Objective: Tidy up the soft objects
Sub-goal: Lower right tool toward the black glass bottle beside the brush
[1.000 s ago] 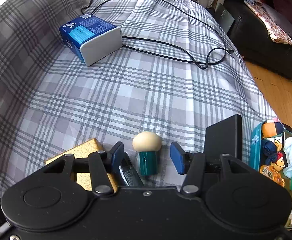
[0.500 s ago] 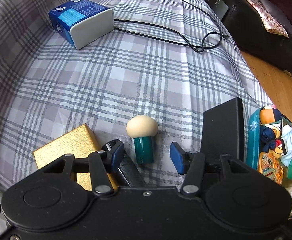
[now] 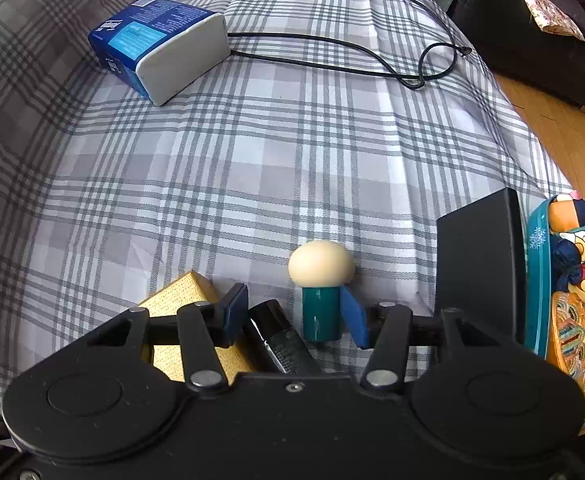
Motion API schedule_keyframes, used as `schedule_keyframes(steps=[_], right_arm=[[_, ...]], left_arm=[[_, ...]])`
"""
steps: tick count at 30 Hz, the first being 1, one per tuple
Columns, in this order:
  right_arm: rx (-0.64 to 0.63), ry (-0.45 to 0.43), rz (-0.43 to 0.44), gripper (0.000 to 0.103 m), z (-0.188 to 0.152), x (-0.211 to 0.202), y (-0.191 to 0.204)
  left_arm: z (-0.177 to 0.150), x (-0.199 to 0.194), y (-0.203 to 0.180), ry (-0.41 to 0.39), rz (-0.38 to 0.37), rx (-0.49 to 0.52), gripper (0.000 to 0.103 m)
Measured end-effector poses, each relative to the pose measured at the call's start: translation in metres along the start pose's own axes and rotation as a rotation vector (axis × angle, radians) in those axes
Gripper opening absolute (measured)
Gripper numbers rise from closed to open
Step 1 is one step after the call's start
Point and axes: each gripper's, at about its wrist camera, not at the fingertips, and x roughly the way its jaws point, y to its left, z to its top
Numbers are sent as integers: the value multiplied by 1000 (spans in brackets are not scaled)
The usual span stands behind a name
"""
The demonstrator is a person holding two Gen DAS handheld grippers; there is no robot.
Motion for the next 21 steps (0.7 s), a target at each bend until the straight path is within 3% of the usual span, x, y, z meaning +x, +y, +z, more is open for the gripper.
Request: schedule_keyframes(steps=[21], right_arm=[[2, 69, 16, 51, -58, -19, -19]], left_arm=[[0, -3, 1, -7, -10, 0, 102]])
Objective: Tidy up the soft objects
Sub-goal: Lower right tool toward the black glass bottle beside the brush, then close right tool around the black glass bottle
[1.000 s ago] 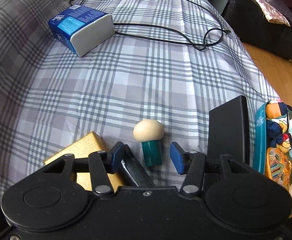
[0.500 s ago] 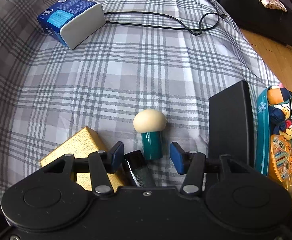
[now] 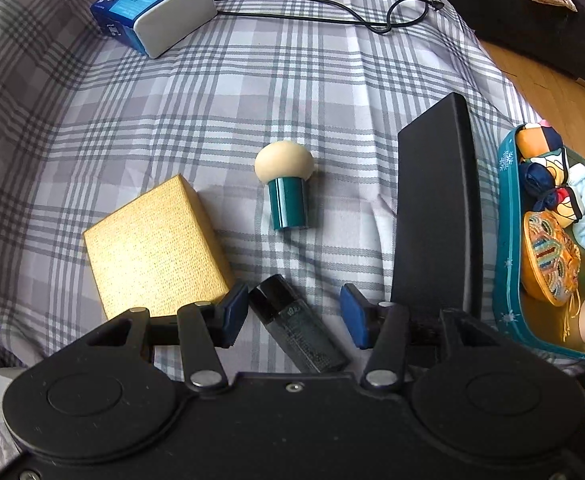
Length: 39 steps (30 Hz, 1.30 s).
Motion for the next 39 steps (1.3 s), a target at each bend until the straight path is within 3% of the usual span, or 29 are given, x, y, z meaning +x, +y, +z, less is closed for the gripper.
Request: schedule_keyframes(steps=[10, 16, 22, 29, 34, 39], right_arm=[[-115, 44, 40, 51, -26, 0, 7], [-177, 51, 179, 51, -36, -8, 13], [-373, -92, 76, 51, -48, -25, 18], [-678, -155, -38, 51, -76, -24, 25], [-691, -131, -50, 50, -81, -12, 28], [-661, -164, -24, 48, -74, -8, 37]], left_arm=[[1, -4, 2, -5, -12, -2, 102], [1, -5, 5, -8, -12, -6, 102], [2, -5, 5, -6, -11, -10, 102], [2, -2, 5, -2, -3, -9, 102], [2, 0, 3, 0, 1, -2, 102], [2, 2, 4, 7, 5, -11, 102]])
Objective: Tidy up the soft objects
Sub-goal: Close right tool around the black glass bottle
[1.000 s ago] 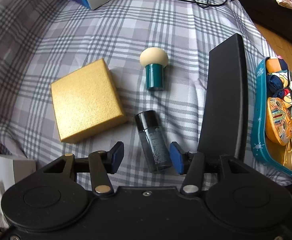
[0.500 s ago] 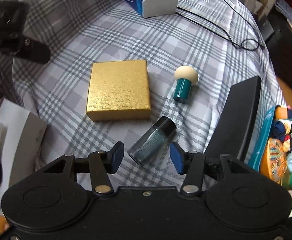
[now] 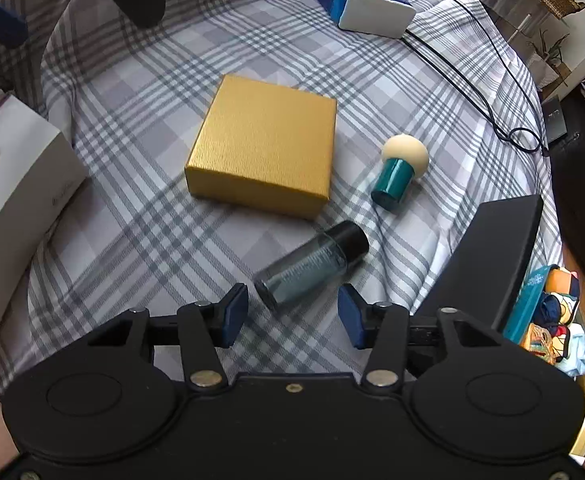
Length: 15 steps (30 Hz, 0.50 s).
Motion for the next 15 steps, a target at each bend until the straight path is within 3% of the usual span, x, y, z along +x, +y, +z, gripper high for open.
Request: schedule_keyframes(steps=[7, 12, 15], right_arm=[[50, -82, 32, 48, 11, -10, -3], [-16, -105, 9, 49, 6, -21, -9], [-122, -111, -17, 49, 0, -23, -8]], left_arm=[[0, 0, 1, 2, -6, -2, 102], [0, -2, 1, 2, -14, -6, 102], [1, -2, 1, 3, -14, -3, 102]])
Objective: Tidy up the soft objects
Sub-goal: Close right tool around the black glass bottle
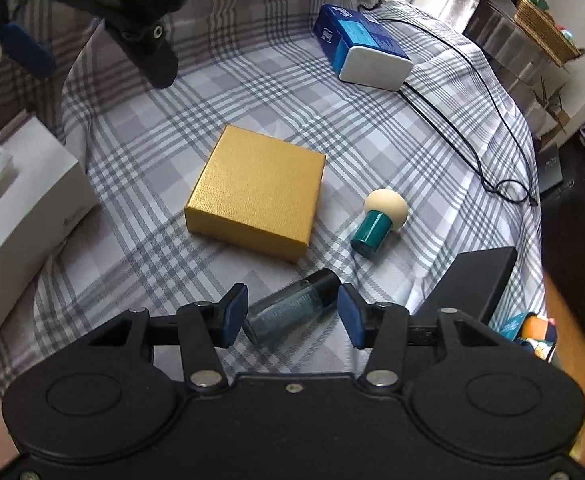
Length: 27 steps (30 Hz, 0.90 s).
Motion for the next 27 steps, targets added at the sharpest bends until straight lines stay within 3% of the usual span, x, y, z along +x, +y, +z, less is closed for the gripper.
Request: schedule_keyframes(steps=[5, 11, 17, 27], right_arm=[[-222, -4, -57, 49, -8, 5, 11], [-276, -12, 7, 49, -8, 18, 3], [-106, 33, 167, 50, 1, 30, -25], [227, 0, 345, 53, -1, 25, -63]], left_arm=[[1, 3, -2, 12, -2, 12, 102], [0, 13, -8, 31, 28, 33, 102], [1, 26, -11, 50, 75, 41, 102], [1, 36, -18, 61, 109, 60, 102]])
